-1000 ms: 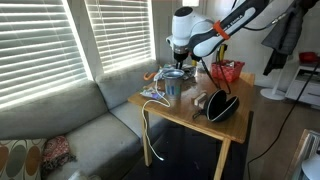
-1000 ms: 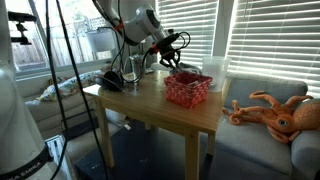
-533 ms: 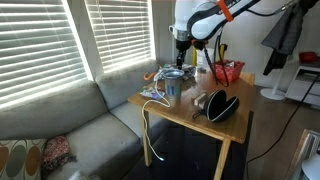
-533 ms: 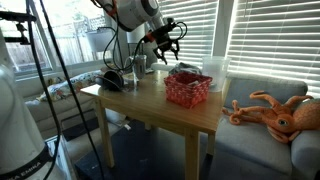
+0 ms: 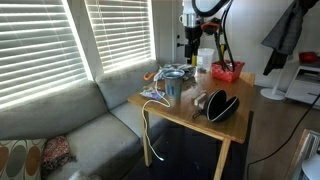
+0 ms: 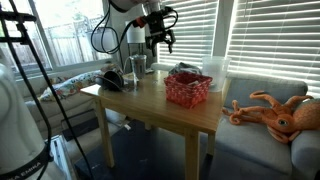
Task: Put the striped towel on the brown table
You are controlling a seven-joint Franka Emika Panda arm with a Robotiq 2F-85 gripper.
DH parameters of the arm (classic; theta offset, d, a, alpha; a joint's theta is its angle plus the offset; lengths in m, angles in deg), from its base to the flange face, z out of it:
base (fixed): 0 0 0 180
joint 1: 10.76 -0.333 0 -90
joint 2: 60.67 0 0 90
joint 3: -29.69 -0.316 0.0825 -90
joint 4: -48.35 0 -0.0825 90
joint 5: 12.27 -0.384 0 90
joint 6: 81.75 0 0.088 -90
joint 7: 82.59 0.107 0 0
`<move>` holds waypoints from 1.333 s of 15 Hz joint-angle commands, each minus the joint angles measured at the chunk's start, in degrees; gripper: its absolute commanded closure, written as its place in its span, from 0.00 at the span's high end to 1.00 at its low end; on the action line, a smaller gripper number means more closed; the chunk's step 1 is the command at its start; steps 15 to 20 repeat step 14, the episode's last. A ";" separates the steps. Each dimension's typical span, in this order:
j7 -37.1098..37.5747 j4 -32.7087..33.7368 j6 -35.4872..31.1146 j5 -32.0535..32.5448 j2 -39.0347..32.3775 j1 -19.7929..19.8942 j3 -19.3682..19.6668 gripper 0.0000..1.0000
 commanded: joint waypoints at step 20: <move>-1.66 -0.57 14.69 -0.30 4.50 0.96 1.73 1.00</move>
